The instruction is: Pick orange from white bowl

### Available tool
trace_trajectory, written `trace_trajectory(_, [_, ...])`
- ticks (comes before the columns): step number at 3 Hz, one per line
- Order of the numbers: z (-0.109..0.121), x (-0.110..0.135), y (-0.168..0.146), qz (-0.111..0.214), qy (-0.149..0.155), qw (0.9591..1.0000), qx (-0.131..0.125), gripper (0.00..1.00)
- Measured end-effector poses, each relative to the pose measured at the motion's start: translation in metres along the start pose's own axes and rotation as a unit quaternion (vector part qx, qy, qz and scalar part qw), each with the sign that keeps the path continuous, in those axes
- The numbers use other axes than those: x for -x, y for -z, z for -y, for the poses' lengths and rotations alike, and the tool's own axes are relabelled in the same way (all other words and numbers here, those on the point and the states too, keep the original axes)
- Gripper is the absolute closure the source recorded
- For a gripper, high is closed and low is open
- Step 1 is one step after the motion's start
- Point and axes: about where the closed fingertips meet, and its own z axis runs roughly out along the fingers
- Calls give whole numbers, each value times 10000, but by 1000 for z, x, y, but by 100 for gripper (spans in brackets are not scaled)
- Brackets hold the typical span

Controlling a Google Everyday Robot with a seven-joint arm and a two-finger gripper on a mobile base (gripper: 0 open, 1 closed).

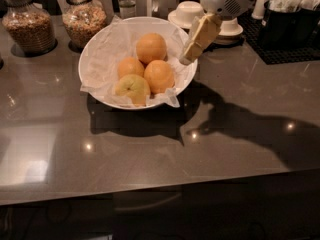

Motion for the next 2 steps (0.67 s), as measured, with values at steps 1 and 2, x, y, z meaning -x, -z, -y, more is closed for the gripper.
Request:
trace_trajectory(1, [13,21,-26,340,-131,9989,-300,0])
trace_trajectory(2, [20,31,-45,382,-448,9968,-546,0])
